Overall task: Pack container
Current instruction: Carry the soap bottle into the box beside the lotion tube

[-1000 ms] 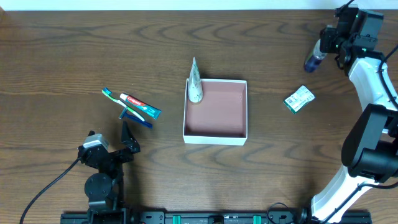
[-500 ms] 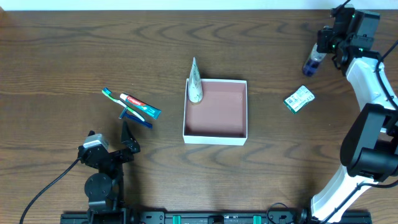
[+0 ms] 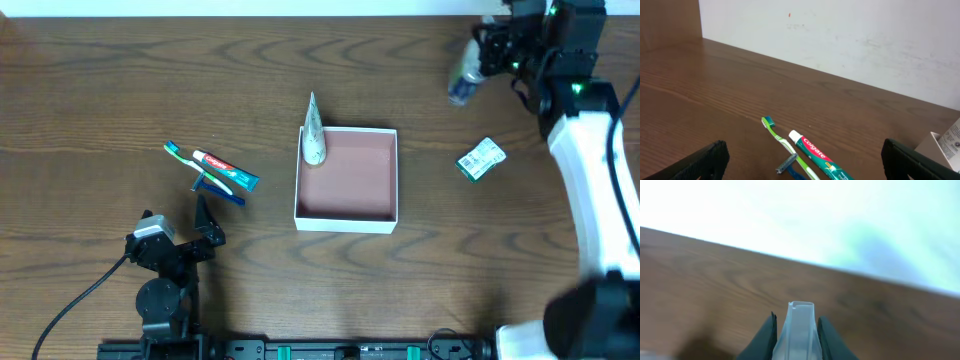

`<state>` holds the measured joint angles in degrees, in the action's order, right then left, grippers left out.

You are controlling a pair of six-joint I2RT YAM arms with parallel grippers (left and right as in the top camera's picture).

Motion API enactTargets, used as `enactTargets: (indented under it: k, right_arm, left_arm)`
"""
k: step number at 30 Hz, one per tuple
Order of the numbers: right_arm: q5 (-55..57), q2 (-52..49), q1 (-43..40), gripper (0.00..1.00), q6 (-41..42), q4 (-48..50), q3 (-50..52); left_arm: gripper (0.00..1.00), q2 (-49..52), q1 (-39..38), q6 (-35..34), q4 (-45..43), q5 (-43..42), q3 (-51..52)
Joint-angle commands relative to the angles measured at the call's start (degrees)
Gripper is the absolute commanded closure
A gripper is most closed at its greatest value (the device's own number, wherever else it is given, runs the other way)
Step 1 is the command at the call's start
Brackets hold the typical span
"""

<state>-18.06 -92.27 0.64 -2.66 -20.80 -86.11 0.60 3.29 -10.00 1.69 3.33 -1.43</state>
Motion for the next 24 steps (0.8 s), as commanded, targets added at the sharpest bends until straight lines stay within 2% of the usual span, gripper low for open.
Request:
enactTargets:
  k: [1, 6, 14, 20, 24]
  right_arm:
    - [-2.97, 5.44, 5.27, 0.95, 3.54, -1.51, -1.25]
    - [0.09, 6.88, 13.53, 0.95, 8.28, -5.77, -1.22]
    - [12.24, 4.02, 25.7, 0.93, 12.63, -10.34, -1.18]
    - [23.23, 1.14, 32.11, 0.93, 15.15, -11.06, -1.11]
    - [25.4, -1.6, 34.42, 0.93, 15.56, -11.13, -1.09]
  left_arm:
    - [0.02, -0.26, 0.24, 1.18, 2.12, 0.5, 1.2]
    - [0.02, -0.26, 0.24, 1.18, 2.12, 0.5, 1.2]
    - [0.02, -0.26, 0.24, 1.18, 2.12, 0.5, 1.2]
    - [0.02, -0.26, 0.24, 1.18, 2.12, 0.5, 1.2]
    - [0.02, -0.26, 0.24, 1.18, 2.12, 0.5, 1.2]
